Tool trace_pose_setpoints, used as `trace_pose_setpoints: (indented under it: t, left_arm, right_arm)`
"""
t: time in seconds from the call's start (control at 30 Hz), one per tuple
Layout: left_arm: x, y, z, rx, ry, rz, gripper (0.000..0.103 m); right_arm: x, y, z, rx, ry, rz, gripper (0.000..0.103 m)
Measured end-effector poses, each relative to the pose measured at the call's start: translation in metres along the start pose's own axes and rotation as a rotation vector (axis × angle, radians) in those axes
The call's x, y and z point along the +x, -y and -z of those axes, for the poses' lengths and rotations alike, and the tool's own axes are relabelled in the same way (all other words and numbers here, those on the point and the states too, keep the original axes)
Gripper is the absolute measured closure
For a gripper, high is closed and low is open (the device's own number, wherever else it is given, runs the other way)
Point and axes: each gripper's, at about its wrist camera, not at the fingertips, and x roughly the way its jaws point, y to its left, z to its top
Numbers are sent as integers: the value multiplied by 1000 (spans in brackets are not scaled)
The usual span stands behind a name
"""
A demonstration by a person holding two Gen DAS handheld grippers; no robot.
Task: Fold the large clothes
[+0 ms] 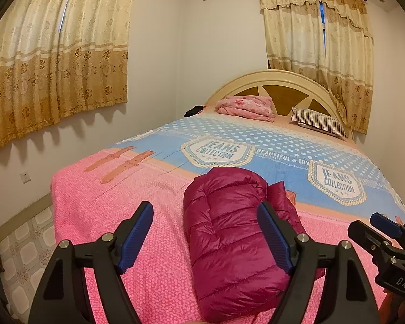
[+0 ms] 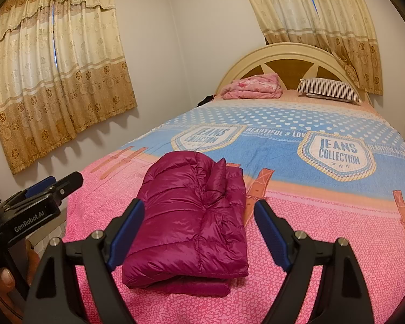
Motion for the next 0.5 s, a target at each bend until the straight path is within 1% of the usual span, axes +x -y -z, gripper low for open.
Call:
trace_pose_setpoints:
  t: [0.3,0.37,0.5]
  left_arm:
    - [0,-2,-1,-1,-2,-3,21]
    - [1,-2,0,0,-4,-3,15]
    - [2,-2,1,13,2,-16,13]
  right_arm:
    - [0,0,-1,-2,0,-2,17]
    - [0,0,-1,-2,-1,-3,17]
    - [-1,0,-1,-6,-4,-3,17]
